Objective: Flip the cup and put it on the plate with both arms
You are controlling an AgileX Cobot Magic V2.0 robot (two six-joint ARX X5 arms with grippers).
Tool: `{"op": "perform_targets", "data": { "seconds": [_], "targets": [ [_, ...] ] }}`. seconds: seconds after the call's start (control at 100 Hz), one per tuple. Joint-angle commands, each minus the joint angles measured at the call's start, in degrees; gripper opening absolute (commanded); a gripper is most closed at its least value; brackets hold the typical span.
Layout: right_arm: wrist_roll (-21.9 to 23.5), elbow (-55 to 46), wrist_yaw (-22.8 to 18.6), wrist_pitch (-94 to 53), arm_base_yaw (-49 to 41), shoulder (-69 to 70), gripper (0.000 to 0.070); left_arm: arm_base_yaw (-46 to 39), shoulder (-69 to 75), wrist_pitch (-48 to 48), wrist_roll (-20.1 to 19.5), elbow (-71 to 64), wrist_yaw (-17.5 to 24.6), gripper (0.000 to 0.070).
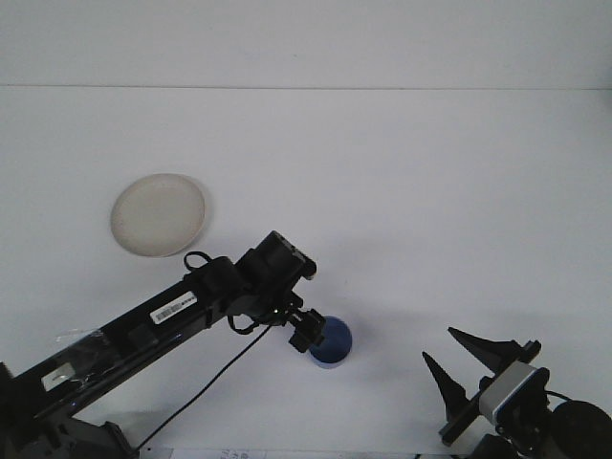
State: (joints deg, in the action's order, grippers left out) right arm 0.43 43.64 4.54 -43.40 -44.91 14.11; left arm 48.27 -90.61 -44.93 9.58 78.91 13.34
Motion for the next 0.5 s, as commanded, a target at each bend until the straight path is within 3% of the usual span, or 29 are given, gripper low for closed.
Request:
{"op": "perform_targets", "data": {
  "seconds": [0.0,0.32,0.49],
  "targets": [
    [-0.28,0.15,0.04,0.44,-0.46,0.15,0.0366,1.09,-2.16,0.90,0.52,1.44,-0.50,0.0437],
    [-0.48,0.15,0.07,0.09,-0.46,0.15,0.0366,2.49,-8.24,2.60,0.50,1.44,-0.50,0.0398],
    [-0.48,0.15,0.07,0.09,-0.46,0.15,0.0366,3.21,-8.85,2.60,0.00,1.46,-0.48,0.0029]
  ]
}}
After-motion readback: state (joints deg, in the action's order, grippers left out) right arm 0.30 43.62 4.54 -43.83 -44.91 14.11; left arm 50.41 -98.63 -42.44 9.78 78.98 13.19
